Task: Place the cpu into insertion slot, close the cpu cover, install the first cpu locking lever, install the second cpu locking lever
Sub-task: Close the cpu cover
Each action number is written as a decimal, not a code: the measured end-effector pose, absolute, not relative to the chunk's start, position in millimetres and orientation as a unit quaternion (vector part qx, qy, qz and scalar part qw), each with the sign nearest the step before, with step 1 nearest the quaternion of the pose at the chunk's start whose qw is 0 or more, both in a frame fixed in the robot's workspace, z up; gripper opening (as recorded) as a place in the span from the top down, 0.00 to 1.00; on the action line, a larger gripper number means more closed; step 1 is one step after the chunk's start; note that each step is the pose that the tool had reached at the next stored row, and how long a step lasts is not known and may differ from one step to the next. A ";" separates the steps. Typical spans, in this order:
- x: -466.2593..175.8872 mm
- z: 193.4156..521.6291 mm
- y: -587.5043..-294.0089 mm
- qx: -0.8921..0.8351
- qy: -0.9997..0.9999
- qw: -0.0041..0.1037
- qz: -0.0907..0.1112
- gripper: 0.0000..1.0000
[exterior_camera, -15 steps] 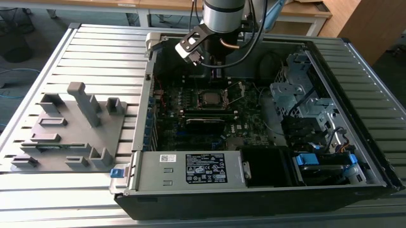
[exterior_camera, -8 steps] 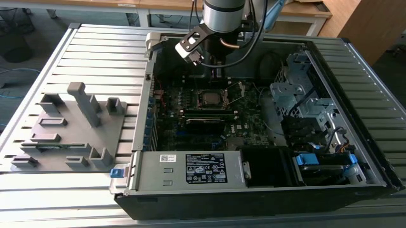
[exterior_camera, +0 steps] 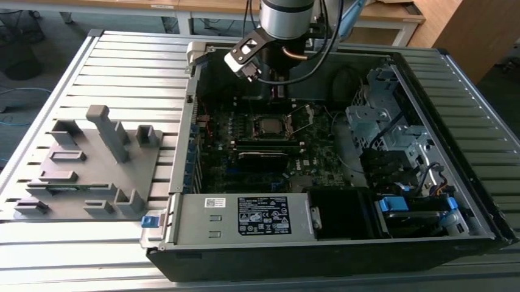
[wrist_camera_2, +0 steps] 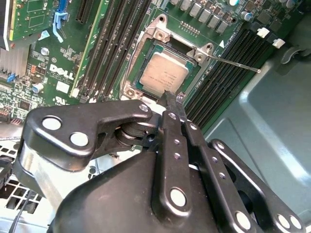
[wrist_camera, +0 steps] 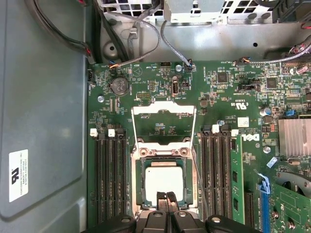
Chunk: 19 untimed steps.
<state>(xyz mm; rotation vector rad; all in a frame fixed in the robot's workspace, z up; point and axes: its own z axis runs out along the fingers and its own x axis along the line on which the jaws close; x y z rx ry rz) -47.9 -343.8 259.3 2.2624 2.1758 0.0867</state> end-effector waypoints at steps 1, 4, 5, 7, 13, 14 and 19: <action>-47.9 259.3 -343.8 0.721 0.693 0.001 0.028 0.90; -47.9 259.6 -343.8 0.720 0.693 0.001 0.028 0.90; -47.8 259.6 -343.9 0.720 0.693 0.001 0.028 0.90; -47.0 259.7 -343.9 0.720 0.693 0.001 0.027 0.90; -40.6 259.6 -343.8 0.720 0.693 0.001 0.027 0.90; -39.4 259.5 -343.9 0.720 0.693 0.001 0.028 0.90; -33.6 259.5 -343.8 0.720 0.693 0.001 0.028 0.90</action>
